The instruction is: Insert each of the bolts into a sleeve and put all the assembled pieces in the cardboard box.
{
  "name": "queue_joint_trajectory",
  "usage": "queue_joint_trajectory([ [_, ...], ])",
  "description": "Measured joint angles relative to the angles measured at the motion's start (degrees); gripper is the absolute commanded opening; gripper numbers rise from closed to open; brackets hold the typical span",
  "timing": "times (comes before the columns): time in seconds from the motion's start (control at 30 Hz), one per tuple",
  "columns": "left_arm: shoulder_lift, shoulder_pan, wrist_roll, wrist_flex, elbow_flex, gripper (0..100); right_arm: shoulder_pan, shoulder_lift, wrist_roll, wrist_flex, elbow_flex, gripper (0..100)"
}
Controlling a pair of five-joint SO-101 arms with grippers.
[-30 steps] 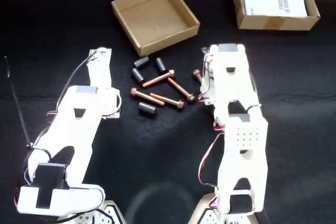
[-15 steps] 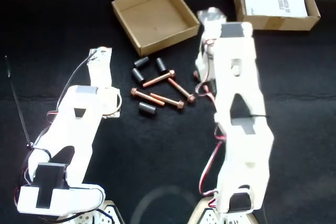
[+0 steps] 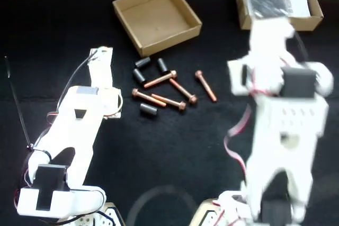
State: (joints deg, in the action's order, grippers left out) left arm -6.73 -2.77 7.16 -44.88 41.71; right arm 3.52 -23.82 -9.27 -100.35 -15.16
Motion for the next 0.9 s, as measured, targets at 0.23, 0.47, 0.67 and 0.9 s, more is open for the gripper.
queue_joint_trajectory([
  [0.23,0.0,0.09,-5.8,-18.55,-13.1,11,-16.97,-22.59,-7.47,0.0,23.03,0.8],
  [0.47,0.18,4.48,-6.15,-32.35,-33.05,11,-26.9,-40.97,-14.24,3.87,43.16,0.8],
  [0.67,7.91,13.63,-5.36,-41.32,-48.79,11,-32.09,-52.31,-17.58,7.3,52.84,0.8],
  [0.9,27.6,17.58,2.9,-50.2,-71.38,11,-38.51,-56.62,-18.9,7.91,56.44,0.8],
])
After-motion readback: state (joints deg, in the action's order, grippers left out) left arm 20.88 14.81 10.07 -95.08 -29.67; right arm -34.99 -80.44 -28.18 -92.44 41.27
